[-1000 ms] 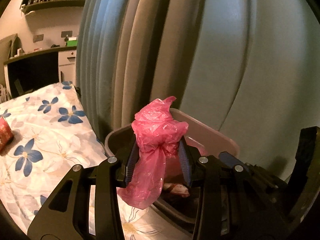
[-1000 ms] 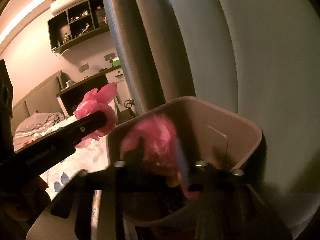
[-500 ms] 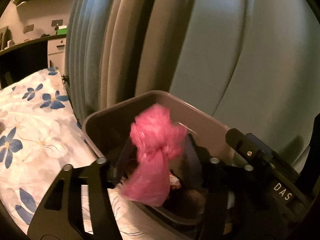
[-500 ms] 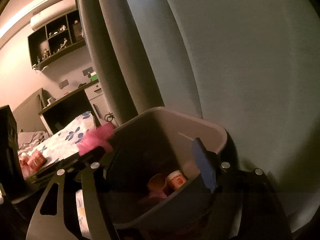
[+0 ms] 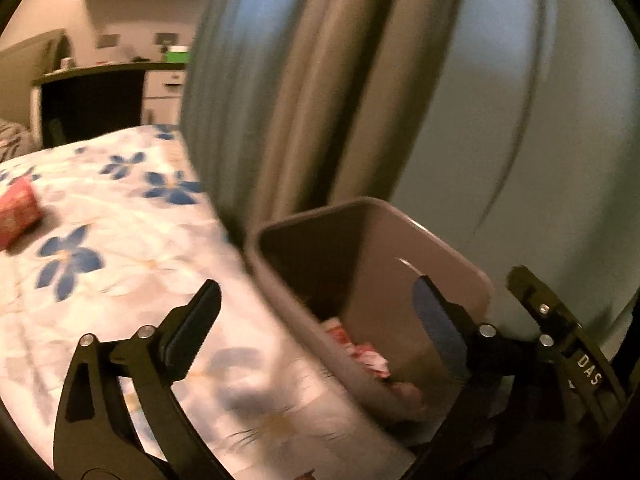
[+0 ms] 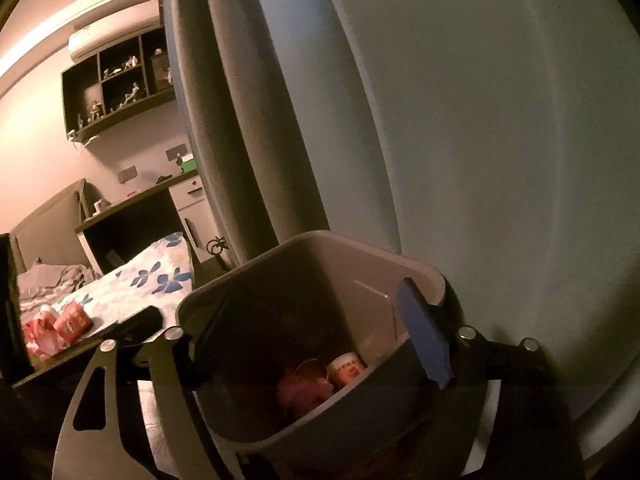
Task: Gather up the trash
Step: 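Move both open grippers back toward the green mesh scrubber and red cup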
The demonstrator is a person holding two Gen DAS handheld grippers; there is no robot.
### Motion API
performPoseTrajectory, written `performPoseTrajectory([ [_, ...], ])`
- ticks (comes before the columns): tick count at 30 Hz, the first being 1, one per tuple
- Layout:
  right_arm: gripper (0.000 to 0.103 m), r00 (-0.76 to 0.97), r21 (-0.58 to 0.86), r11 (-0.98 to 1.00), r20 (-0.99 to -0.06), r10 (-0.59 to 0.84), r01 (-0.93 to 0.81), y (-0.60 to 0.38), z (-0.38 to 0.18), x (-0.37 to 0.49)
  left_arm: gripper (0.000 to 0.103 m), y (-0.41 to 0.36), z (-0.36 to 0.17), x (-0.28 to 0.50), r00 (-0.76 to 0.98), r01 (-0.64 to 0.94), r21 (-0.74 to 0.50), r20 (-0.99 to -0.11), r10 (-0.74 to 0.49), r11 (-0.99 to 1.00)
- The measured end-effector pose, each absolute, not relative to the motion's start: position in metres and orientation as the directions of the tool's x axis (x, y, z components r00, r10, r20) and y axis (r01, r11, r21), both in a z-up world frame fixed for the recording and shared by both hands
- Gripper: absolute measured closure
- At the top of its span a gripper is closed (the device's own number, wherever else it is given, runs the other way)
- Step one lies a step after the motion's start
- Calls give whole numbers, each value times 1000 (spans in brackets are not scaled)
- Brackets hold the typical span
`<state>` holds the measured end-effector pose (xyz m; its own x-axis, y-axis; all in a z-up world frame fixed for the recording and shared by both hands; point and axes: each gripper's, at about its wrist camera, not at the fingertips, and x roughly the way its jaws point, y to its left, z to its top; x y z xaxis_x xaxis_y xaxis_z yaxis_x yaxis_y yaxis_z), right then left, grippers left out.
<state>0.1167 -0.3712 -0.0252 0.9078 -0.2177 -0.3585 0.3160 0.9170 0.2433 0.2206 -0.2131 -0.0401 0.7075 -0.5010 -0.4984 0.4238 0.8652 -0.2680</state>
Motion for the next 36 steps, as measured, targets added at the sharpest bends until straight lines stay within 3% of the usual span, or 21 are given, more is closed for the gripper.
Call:
performPoseTrajectory([
  [11,16,923,228,947,-360,-133,225,-332,-15,117,6,-98,-29,196,824,108,-234,-523,-219,966],
  [17,16,932,226,967,-362,-27,116,-289,-9,118,6,-20,-24,179,846,-100,-154,-533,2,983],
  [22,16,927,210,977,-372,53,28,-246,-6,122,6,52,-19,161,843,-244,-159,-522,128,957],
  [36,16,880,144,964,-394,264,-225,-111,3,154,6,162,-26,152,794,-393,-137,-549,261,909],
])
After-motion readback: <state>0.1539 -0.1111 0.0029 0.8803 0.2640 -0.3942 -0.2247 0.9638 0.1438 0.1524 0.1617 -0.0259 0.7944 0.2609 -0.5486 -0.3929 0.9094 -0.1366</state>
